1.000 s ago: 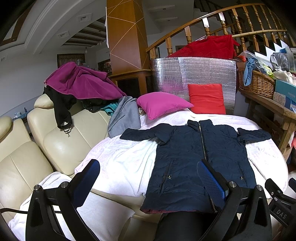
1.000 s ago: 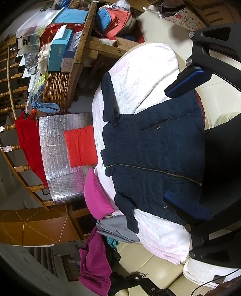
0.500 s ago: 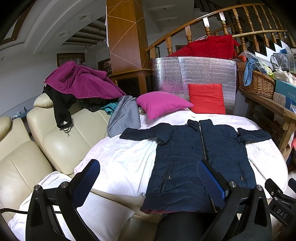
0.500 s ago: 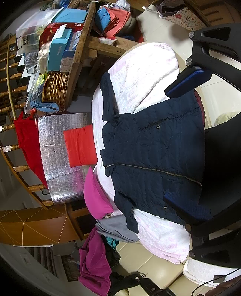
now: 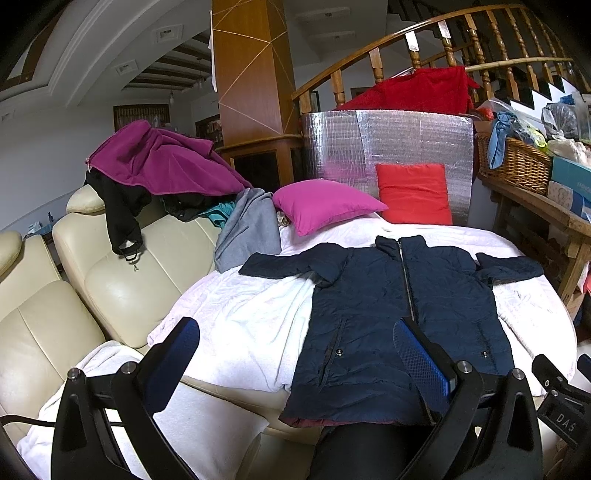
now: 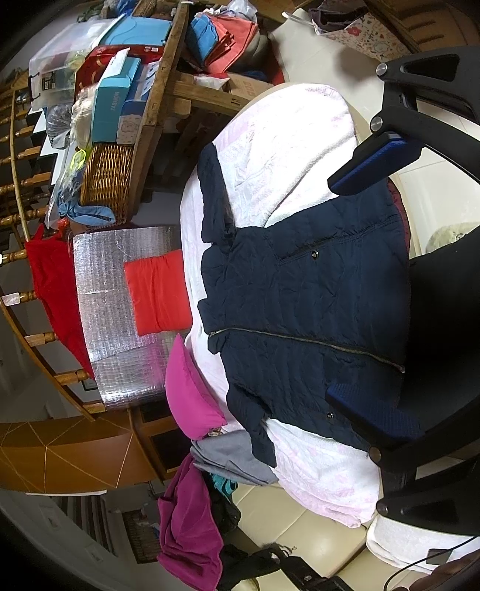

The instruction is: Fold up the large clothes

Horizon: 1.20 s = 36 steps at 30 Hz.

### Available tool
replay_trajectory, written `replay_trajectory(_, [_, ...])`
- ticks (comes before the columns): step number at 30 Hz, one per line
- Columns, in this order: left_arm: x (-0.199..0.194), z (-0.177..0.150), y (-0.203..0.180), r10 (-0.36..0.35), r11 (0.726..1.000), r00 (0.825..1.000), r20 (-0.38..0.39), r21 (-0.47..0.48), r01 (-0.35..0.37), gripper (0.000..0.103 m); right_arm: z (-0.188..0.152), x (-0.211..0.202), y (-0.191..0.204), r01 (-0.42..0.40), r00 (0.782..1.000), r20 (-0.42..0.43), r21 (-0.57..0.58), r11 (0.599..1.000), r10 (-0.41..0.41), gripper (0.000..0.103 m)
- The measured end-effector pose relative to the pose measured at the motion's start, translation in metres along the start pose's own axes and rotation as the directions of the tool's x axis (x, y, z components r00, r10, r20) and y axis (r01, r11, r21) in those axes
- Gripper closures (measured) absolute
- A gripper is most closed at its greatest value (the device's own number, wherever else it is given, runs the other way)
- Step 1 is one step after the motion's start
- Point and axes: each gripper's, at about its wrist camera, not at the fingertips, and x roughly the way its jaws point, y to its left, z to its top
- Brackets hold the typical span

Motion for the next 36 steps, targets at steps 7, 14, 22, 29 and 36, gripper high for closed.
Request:
replay_trajectory(7, [0.056,0.033,-0.012,-0.082,0.996,0.991,-0.102,-0.032,0.079,0.0,0.032,0.017,-0.026,-0.004,1.0,0.027,0.028,1.0,0.003,0.0])
replay_trajectory(14, [0.193,0.063,-0.073,-0.018,1.0,0.966,-0.258,-0.012,0.015,0.0,0.1,0.086,-0.104,-0.076,0.996,0.046,0.15,0.986,0.07,0.0])
replay_trajectory(22, [0.341,0.033,-0.142,0.039,0.999,0.903,-0.428,0.01,-0.038,0.0,0.151,0.258,-0.229,-0.181,0.978,-0.012,0.442,0.879,0.208,0.0])
replay_trajectory(29, [0.423,0.008,-0.182,0.064,0.998,0.864,-0.499,0.039,-0.051,0.0,0.156,0.409,-0.328,-0.178,0.958,-0.03,0.717,0.674,0.284,0.009])
replay_trajectory(36, [0.443,0.009,-0.2,0.066,0.994,0.871,-0.487,0.113,-0.012,0.0,0.146,0.498,-0.385,-0.015,0.979,-0.105,0.817,0.576,0.174,0.028])
